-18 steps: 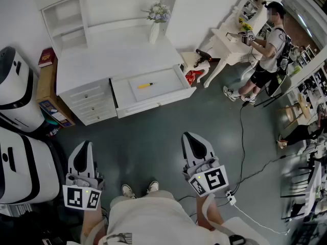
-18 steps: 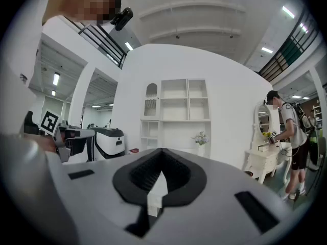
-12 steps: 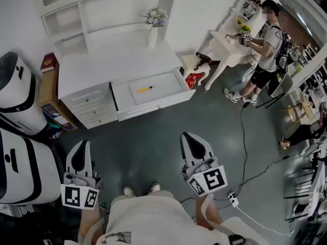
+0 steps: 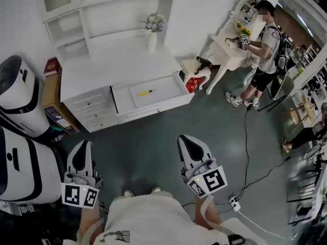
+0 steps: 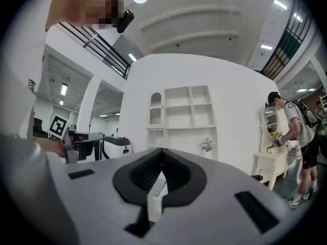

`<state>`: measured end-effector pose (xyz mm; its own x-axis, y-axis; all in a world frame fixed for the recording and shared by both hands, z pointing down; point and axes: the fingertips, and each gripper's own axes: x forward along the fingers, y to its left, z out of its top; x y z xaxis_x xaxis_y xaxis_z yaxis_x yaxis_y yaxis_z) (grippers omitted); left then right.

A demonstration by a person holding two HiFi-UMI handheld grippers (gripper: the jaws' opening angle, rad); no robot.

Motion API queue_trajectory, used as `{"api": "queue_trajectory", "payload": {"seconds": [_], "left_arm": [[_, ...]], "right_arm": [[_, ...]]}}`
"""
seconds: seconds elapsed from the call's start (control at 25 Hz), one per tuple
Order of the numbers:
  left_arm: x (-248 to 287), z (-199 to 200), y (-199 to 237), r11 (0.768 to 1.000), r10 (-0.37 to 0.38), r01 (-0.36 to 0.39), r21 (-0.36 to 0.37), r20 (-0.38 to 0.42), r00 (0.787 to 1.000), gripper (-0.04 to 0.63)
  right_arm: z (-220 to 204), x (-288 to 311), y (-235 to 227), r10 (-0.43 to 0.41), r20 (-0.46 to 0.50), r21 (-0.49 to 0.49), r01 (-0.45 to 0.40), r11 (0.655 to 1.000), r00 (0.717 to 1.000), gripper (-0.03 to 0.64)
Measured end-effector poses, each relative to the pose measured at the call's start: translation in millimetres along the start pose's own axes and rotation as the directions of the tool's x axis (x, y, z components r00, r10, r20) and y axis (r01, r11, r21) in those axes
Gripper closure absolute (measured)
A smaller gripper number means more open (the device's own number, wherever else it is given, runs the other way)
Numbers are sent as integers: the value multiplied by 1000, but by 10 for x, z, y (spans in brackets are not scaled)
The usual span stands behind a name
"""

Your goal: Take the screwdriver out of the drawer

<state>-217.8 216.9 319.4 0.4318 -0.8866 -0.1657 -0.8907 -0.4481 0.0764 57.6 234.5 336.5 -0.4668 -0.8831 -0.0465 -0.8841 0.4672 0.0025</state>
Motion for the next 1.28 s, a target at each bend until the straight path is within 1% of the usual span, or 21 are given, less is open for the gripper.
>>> {"api": "queue_trajectory", "payload": {"seconds": [0.12,0.32,0.36,0.44,0.52,0.6,0.72,0.84,0.92,1.0,1.12,1.28], "left_arm": [[20,-1,-36,1000,14,-14,4,-1,1000,578],[-17,-11,-50,997,72,-72,4,11,997,569],[-18,-15,-48,996,85,-85,11,11,996,539],[-10,-41,-57,994,105,-105,25,2,994,375],[-12,-61,-84,991,130,-129,35,-1,992,306],[-26,-58,-143,988,147,-147,43,4,989,214],[-86,-87,-245,986,153,-152,63,-7,988,145],[-184,-212,-299,983,171,-167,78,-50,984,120],[-244,-305,-303,980,188,-182,75,-81,979,115],[-243,-349,-300,979,195,-188,75,-93,976,115],[-94,-382,-313,982,181,-175,75,-87,980,117],[263,-601,-295,991,134,-131,35,-98,986,117]], "right_arm": [[8,-49,-6,15,2,1,-15,1000,1000,609],[-12,-194,-151,8,3,26,-8,1000,1000,609],[-15,-216,-184,8,2,28,-8,1000,1000,609],[-26,-254,-243,11,1,33,-11,999,1000,609],[-42,-289,-295,19,-2,38,-19,999,1000,609],[-66,-321,-347,31,-6,45,-31,999,1000,609],[-134,-376,-394,51,0,63,-51,997,999,609],[-208,-405,-430,69,22,92,-71,993,997,609],[-255,-404,-431,80,20,107,-82,991,997,609],[-281,-375,-423,99,10,104,-99,990,995,609],[-278,-283,-488,107,1,88,-107,990,994,609],[-313,-119,-631,84,-17,71,-83,994,996,609]]}}
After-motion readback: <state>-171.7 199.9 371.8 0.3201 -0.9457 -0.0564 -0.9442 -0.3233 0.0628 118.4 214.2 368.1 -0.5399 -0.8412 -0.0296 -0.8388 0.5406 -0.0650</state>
